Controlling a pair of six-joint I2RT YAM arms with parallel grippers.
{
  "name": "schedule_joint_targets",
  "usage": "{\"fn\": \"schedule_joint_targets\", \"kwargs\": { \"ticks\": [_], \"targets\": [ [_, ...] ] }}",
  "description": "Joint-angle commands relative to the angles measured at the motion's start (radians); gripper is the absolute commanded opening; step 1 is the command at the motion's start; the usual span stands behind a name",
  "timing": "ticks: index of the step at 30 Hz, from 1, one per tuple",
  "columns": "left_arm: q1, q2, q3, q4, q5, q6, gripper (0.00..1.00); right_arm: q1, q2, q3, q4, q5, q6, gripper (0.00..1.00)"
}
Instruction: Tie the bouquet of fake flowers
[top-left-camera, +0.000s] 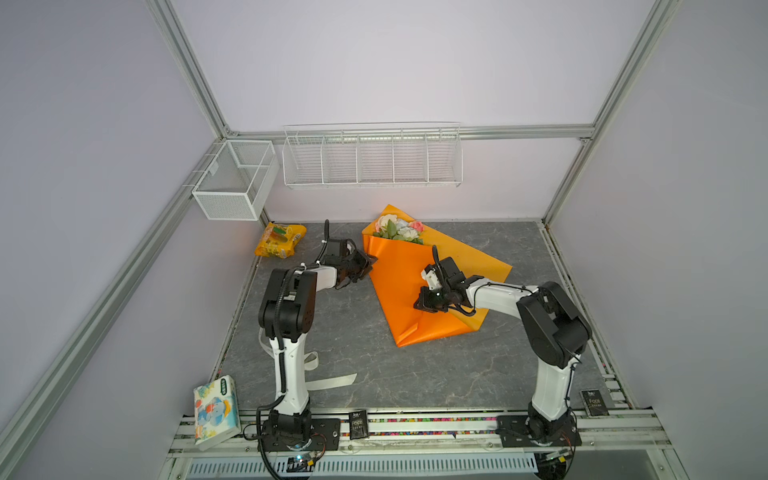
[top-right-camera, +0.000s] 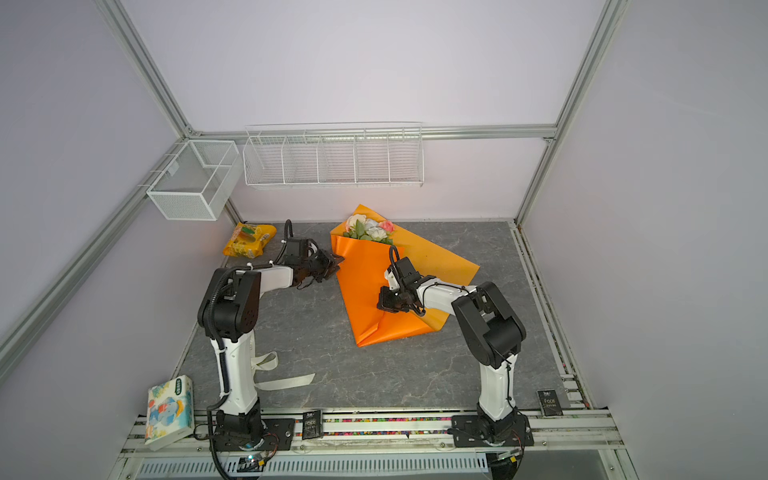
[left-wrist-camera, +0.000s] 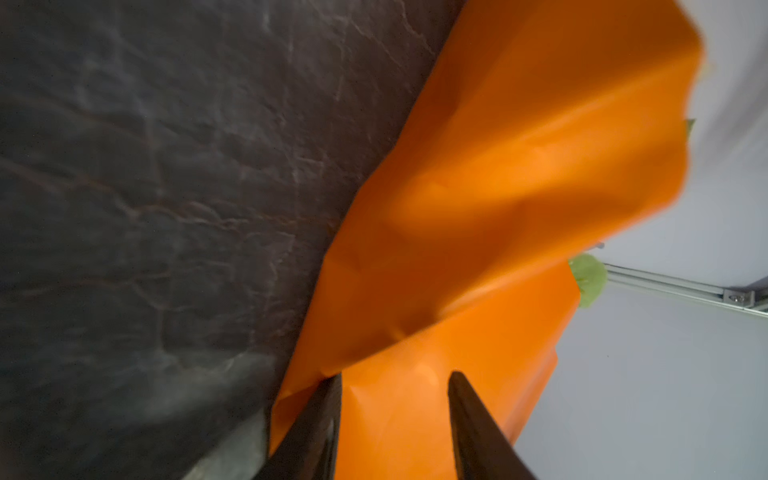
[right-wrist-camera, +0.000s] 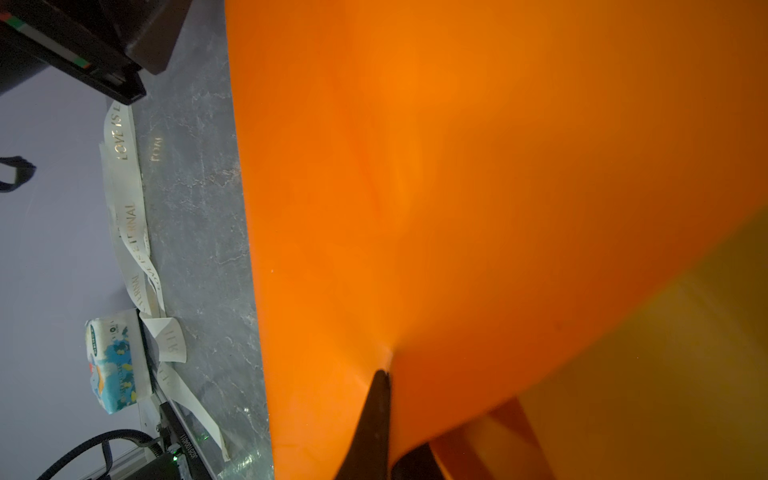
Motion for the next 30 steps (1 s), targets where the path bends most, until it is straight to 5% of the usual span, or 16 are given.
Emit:
{"fn": "schedule_joint_targets", "kwargs": {
  "ticks": [1,10,21,30],
  "targets": [
    [0.017,0.026,0.049,0.011,-0.023,-0.033,0.44,-0.008,0.027,0.016,-0.035,0.003,-0.026,0.07],
    [0.032,0.112,0.149,0.203,0.127,-0.138,0.46,-0.013,0.03,0.029,-0.058,0.014,-0.039,0.07],
    [0.055,0.228,0.27,0.069,0.003,-0.136,0.47,-0.018,0.047,0.038,-0.07,0.007,-0.046,0.07],
    [0.086,0.159,0.252,0.019,-0.034,-0.119,0.52,-0.024,0.077,0.059,-0.075,-0.001,-0.043,0.07]
  ]
}}
